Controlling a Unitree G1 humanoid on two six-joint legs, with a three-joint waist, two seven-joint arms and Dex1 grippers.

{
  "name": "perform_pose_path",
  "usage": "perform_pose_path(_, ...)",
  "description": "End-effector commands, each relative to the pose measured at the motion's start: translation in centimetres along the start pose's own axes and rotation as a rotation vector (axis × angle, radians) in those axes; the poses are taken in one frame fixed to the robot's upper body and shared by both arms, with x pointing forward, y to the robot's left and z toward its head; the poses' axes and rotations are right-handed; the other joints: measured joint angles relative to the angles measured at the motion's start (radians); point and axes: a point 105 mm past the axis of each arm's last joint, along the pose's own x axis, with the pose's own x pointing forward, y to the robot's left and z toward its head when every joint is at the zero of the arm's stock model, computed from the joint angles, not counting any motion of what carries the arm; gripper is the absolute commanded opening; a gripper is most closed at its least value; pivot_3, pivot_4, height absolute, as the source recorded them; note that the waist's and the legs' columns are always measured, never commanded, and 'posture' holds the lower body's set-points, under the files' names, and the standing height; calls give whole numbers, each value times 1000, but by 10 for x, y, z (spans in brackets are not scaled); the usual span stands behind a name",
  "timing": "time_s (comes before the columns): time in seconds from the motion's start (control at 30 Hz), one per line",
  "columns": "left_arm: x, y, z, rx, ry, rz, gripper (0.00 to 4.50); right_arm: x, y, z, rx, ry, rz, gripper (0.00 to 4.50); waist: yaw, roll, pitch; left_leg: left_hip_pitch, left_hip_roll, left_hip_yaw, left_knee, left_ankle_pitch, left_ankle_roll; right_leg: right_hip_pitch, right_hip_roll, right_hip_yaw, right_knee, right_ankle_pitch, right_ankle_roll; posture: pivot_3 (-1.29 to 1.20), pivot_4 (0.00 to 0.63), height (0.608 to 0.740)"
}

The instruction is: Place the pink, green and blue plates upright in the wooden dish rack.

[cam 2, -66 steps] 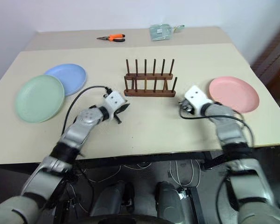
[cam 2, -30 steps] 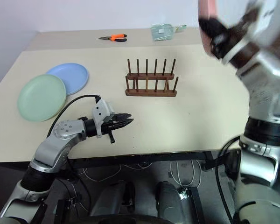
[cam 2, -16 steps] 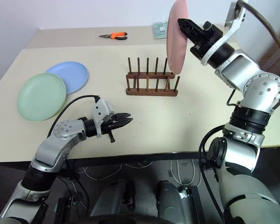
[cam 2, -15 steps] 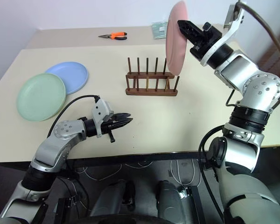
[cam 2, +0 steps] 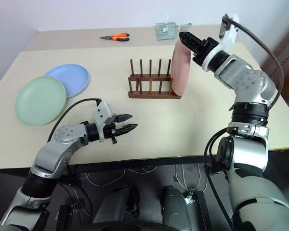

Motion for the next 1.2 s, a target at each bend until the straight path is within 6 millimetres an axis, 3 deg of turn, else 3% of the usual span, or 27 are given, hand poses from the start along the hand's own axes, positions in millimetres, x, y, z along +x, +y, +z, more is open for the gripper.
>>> perform_pose_path(0.03,-16,40,27,-75,-145,247,3362,-12,7,48,-318,-168,-26,2813,4,-1,0,0,0,0,0,0,0,0,0,0,0,0,0,0,150,740)
perform_pose_path(0.1,-30,65,31,-120,-188,408,3362,-19,12,61,-374,-214,-18,2813,1,-1,0,0,0,0,1,0,0,0,0,0,0,0,1,0,150,740)
perform_pose_path(0.2,-79,125,34,-86,-201,864,3362,-34,43,69,-569,-224,110,2813,2,-1,1,0,0,0,0,0,-1,0,0,0,0,0,1,0,150,740)
perform_pose_path(0.23,-98,140,33,-86,-190,1012,3362,-37,57,61,-620,-188,190,2813,1,-1,1,0,1,-1,0,0,-1,0,0,0,0,0,1,0,150,740)
perform_pose_path(0.3,-140,163,27,-155,-189,1295,3889,-43,86,36,-698,-96,361,2813,-2,-1,1,0,1,0,0,1,-1,0,0,0,0,0,1,0,150,740)
perform_pose_path(0.37,-181,172,20,-181,-162,1528,4436,-47,109,-3,-752,30,505,3345,-6,-3,0,1,2,0,0,1,-1,1,1,1,0,0,1,0,150,740)
perform_pose_path(0.43,-204,173,15,-230,-154,1653,4500,-52,130,-41,-746,131,631,4131,-4,-4,0,3,2,0,0,1,-1,2,1,1,0,0,1,0,150,740)
perform_pose_path(0.47,-208,172,15,-252,-160,1679,4500,-55,137,-54,-741,162,674,4441,-1,-5,0,3,2,0,0,1,-1,3,1,1,0,0,1,0,150,740)
perform_pose_path(0.57,-212,170,3,-386,-160,1705,4500,-65,154,-91,-719,231,782,4441,18,-7,0,3,1,0,1,0,-2,3,0,0,0,0,1,0,150,740)
perform_pose_path(0.67,-222,161,-24,-619,-147,1786,4500,-72,158,-127,-734,302,829,4441,30,-13,-2,3,0,-2,1,0,-1,4,-2,-1,-1,1,1,0,150,740)
perform_pose_path(0.77,-211,153,-51,-838,-108,1721,4500,-78,156,-149,-751,347,843,4441,25,-17,-3,3,0,-3,1,0,-2,5,-1,-2,-2,1,1,0,150,740)
perform_pose_path(0.83,-200,150,-62,-951,-88,1652,4500,-80,157,-154,-752,351,842,4441,24,-18,-3,3,0,-3,1,0,-2,5,-1,-2,-1,1,1,0,150,740)
perform_pose_path(0.93,-197,151,-63,-978,-105,1613,3643,-80,157,-153,-746,344,823,4500,23,-18,-3,4,0,-3,1,1,-3,6,0,-2,0,1,1,0,150,740)
perform_pose_path(1.17,-199,148,-66,-1039,-177,1651,165,-77,147,-151,-785,327,756,4500,25,-18,-3,5,0,-3,1,1,-4,6,0,-2,-1,1,1,0,150,740)
perform_pose_path(1.2,-199,148,-65,-1038,-195,1654,25,-77,146,-150,-777,327,749,4500,24,-18,-3,5,0,-3,1,1,-4,6,0,-2,-1,1,1,0,150,740)
